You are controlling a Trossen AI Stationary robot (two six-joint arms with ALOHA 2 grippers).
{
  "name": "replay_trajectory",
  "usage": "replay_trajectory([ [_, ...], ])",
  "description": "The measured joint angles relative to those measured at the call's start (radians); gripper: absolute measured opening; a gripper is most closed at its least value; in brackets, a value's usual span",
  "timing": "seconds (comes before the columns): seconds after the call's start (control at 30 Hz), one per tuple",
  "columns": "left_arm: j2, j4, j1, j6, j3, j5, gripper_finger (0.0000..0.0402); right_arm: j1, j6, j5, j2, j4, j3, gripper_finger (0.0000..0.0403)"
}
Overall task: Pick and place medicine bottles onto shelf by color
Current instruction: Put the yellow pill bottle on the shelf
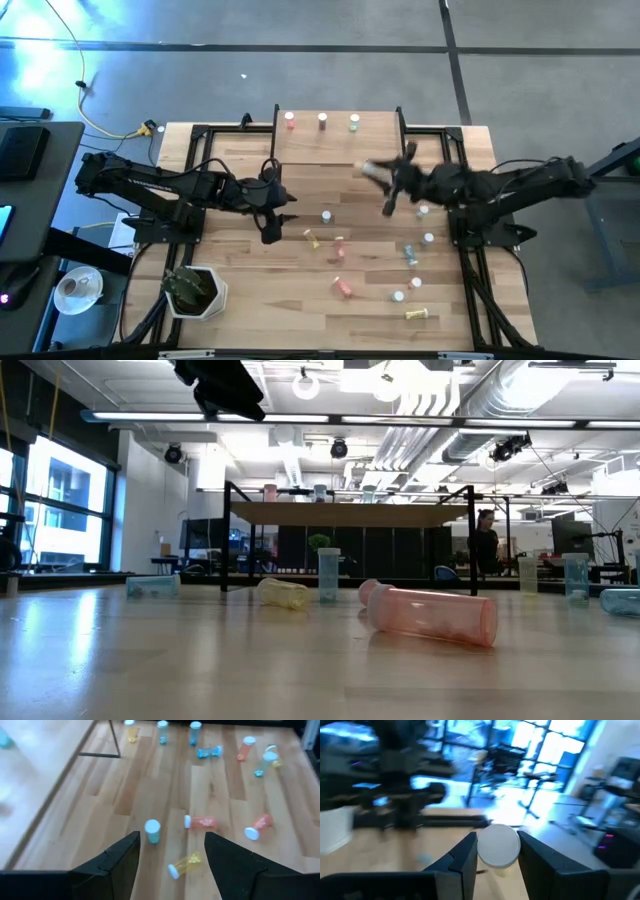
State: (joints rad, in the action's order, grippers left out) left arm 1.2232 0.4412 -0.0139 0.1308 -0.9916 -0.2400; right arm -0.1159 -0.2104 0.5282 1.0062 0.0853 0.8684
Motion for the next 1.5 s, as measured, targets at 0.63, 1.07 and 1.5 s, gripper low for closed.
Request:
replay_trajectory([
  [0.63,0.000,-0.021,0.000,-0.127,0.000,-0.176,0.0214,0.594,0.024,-0.225,-0.111,-0.076,0.000,0.0114],
  [1.07,0.000,-0.021,0.000,-0.126,0.000,-0.176,0.0214,0.853,0.119,-0.444,-0.002,-0.221,0.090,0.0114],
  [1.5,0.000,-0.020,0.000,-0.125,0.000,-0.191,0.0214,0.938,0.192,-0.618,0.185,-0.427,0.198,0.0114],
])
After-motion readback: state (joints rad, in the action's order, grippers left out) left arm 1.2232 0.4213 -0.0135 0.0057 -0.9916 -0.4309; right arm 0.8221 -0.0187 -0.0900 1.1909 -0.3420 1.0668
